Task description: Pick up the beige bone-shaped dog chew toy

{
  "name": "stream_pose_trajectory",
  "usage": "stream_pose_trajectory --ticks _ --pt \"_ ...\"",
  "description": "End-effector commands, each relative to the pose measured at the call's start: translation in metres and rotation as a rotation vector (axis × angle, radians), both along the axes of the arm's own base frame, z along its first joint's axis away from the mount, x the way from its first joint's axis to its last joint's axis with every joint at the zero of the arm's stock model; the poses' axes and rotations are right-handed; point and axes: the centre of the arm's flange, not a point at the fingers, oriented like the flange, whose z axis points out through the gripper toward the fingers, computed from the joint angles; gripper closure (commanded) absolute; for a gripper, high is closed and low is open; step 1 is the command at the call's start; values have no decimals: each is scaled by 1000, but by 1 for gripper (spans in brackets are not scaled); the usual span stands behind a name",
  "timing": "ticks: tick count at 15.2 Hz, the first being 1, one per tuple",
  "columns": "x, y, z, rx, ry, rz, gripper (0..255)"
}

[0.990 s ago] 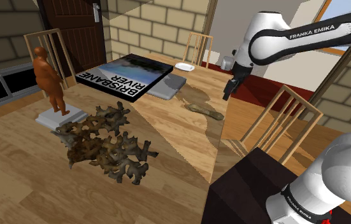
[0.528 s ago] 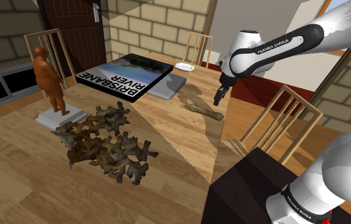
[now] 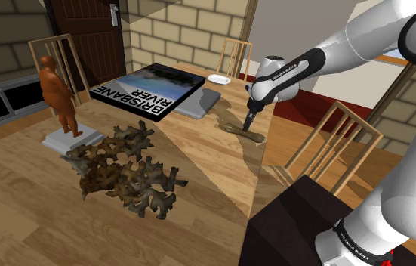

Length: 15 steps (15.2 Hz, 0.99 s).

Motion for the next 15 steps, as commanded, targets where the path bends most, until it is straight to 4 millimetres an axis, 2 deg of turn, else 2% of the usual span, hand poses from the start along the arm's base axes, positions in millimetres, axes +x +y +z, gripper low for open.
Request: stream_pose_trajectory --ticks 1,8,10,11,15 --pt "8 -3 -13 -5 -1 25 0" --pt "8 -3 -53 -5 -1 25 0" --pt "8 -3 -53 -5 -1 25 0" --pt "9 -3 -53 -5 -1 25 255" --pt "9 -3 -54 -5 -1 25 255"
